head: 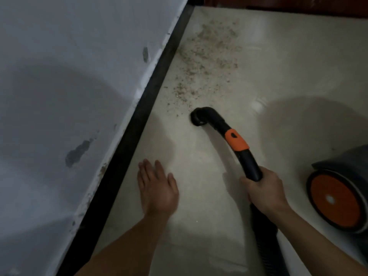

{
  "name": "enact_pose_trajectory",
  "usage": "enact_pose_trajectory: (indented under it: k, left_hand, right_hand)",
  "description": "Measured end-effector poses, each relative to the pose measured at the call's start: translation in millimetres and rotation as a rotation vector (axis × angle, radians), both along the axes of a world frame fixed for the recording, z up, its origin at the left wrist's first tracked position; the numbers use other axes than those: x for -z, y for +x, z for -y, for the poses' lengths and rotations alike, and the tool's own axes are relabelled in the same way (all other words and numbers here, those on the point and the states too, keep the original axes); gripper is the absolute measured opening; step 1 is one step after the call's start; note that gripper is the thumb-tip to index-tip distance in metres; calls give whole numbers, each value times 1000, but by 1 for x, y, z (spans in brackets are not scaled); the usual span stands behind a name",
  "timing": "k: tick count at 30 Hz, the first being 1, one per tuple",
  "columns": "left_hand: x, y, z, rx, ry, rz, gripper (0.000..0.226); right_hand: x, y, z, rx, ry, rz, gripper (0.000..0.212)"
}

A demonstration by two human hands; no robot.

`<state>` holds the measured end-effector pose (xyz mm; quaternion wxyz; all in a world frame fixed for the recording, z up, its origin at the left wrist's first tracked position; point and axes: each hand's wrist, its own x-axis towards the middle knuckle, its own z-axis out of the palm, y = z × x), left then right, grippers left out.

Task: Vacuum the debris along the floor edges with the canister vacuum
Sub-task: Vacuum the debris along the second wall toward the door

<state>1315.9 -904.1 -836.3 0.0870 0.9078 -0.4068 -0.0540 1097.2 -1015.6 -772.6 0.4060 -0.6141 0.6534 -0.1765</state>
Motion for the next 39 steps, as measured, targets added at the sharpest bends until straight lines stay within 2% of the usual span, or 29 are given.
enact_pose_trajectory:
  k: [2, 6, 11, 17, 20, 23, 27, 34, 39]
  left_hand:
    - [0, 2, 2, -17, -14, -14, 63]
    - [-1, 2, 2, -3, -34, 12, 61]
    - [0, 3, 3, -17, -53, 26, 60]
    - [0, 3, 1, -25, -71, 21, 60]
    - [1, 3, 1, -33, -61, 21, 61]
    - [2, 3, 3, -36, -60, 11, 61]
    - [4, 4, 3, -29, -69, 19, 60]
    - [3, 4, 3, -40, -51, 9, 61]
    - [5, 5, 3, -35, -46, 8, 60]
  right_hand:
    - [0, 1, 8, 39, -13, -5, 11]
    - [-6, 22, 25, -99, 47, -11, 11]
    - [-12, 69, 75, -109, -48, -54, 12]
    - [-8, 45, 26, -214, 14, -83, 16]
    - [-9, 42, 36, -201, 3, -83, 14]
    - [-9, 81, 77, -138, -52, -83, 15]
    - [-9, 126, 95, -178, -2, -18, 19]
    - [-10, 62, 39, -295, 14, -110, 15]
    - [-7, 109, 82, -206, -49, -95, 13]
